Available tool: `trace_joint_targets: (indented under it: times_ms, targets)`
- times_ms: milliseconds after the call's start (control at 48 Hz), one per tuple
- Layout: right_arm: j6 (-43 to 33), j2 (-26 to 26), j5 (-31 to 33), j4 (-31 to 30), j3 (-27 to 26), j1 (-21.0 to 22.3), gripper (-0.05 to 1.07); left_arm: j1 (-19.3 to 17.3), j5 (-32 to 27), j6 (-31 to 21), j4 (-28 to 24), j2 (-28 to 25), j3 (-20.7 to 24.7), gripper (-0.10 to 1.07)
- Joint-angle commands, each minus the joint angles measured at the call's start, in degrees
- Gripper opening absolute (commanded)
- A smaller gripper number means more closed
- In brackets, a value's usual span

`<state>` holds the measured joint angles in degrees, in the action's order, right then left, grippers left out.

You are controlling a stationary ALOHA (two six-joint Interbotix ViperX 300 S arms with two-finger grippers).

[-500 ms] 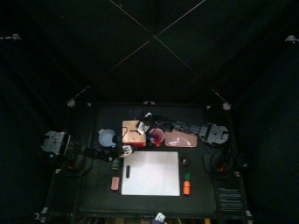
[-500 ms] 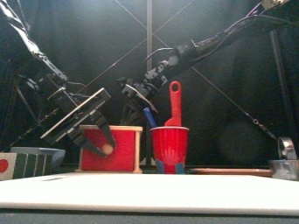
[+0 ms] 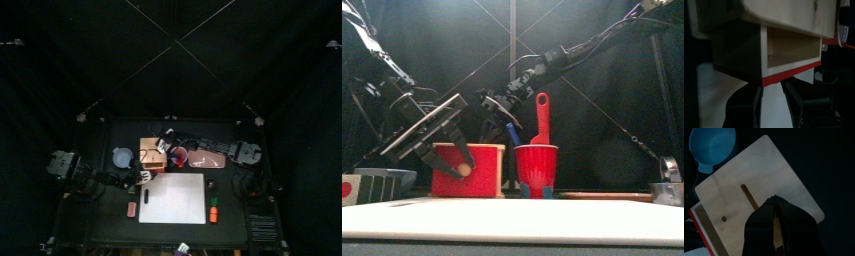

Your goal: Open drawer

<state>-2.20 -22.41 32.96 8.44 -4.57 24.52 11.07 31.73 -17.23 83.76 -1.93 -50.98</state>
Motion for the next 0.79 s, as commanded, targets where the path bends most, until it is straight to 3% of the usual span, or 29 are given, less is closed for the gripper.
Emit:
trace_joint_targets:
  times_ms: [0,458,771]
  targets:
    - [0.09,0.44,0.7,0.09,-0.18,0.0,0.02,1.32,0.53,0.18,0.26,0.79,1.32,0.66]
    - [0.09,0.44,0.97,0.26,-0.09,0.0,0.02,5.19,1.49,0.18,3.16,0.88,1.41,0.66]
    - [0.09,0.44,0.97,0.26,0.0,0.09,0.02,5.71,1.93,0.26,3.52,0.88,1.41,0.66]
